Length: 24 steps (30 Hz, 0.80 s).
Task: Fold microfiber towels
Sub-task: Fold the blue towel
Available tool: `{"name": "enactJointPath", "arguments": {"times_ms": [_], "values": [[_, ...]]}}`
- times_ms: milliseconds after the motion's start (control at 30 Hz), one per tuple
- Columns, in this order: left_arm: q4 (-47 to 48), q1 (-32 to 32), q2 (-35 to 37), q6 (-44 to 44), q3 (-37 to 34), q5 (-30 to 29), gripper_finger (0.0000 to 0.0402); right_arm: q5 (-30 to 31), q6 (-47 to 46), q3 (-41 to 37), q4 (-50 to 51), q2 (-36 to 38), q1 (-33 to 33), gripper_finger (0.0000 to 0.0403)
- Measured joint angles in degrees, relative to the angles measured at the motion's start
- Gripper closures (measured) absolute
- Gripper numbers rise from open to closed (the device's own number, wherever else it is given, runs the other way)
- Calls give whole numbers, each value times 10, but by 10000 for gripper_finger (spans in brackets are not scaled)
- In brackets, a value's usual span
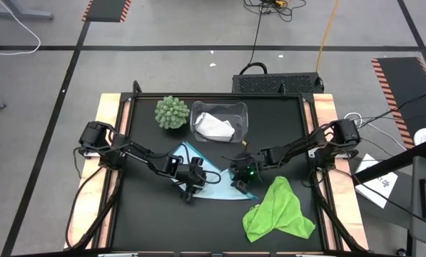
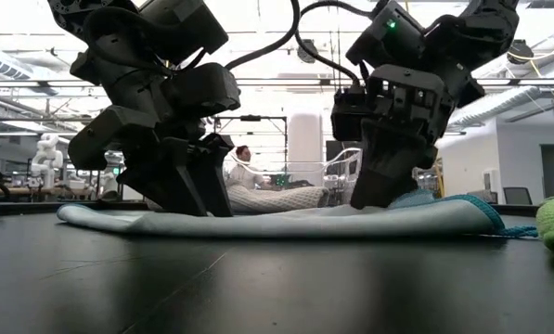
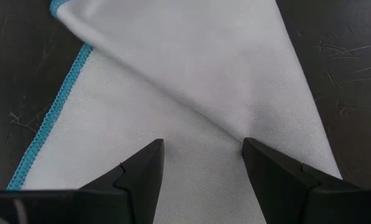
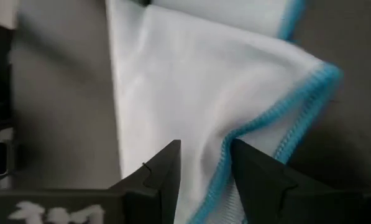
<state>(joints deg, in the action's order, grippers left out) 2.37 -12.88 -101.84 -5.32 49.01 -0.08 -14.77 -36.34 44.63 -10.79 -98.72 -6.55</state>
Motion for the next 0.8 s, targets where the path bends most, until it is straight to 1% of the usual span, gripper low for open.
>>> {"name": "enactJointPath", "arguments": {"times_ms": [67, 167, 300, 367, 400, 633, 800], "values": [[0, 0, 0, 0, 0, 0, 176, -20, 0, 12, -22, -24, -4, 276], [0, 0, 0, 0, 0, 0, 176, -22, 22, 45, -22, -59, -7, 296], [9, 0, 0, 12, 0, 0, 176, -17, 59, 78, -3, -71, -7, 355], [14, 0, 0, 21, 0, 0, 176, -14, 77, 88, -1, -61, -9, 387], [19, 0, 0, 25, 1, 0, 176, -12, 86, 92, 4, -53, -10, 394], [61, -8, 1, 31, 2, -12, 176, 42, 102, 100, 52, 9, -30, 396], [64, -7, 1, 29, 2, -13, 176, 46, 102, 101, 60, 33, -48, 400]]}}
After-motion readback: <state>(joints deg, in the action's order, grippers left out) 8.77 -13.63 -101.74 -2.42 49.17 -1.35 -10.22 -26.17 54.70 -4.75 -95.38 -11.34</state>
